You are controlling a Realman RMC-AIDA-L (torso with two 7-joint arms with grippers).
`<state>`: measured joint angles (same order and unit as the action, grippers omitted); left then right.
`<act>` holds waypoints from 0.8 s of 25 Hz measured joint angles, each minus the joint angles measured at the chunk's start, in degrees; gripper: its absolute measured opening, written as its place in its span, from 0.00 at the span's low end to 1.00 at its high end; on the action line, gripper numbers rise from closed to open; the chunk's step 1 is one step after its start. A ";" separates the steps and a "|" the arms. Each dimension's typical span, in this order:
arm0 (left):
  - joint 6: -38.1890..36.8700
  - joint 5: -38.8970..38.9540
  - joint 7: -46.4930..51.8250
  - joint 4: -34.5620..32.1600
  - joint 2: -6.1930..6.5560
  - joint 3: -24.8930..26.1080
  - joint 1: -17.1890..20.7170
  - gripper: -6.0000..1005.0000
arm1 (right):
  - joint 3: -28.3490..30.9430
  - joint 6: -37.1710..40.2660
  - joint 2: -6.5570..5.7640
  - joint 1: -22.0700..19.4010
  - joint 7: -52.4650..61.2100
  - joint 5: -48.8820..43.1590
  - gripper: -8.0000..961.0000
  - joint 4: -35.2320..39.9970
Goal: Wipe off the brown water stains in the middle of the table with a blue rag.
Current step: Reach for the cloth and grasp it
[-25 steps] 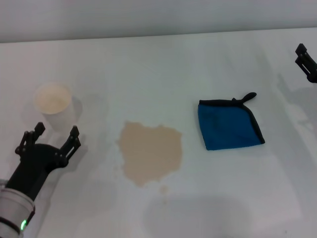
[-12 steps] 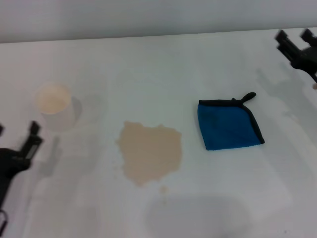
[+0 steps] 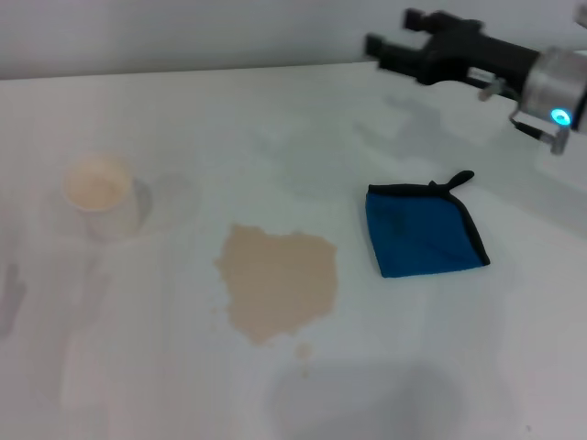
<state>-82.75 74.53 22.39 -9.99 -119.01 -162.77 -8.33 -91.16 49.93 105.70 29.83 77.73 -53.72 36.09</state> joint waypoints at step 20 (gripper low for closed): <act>2.99 -2.89 2.30 4.97 0.09 -0.10 -3.16 0.89 | 9.15 26.57 -0.27 12.96 52.18 -66.71 0.86 13.01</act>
<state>-79.75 71.64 24.69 -5.01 -118.91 -162.87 -11.49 -82.01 76.50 105.43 42.79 129.91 -120.43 49.11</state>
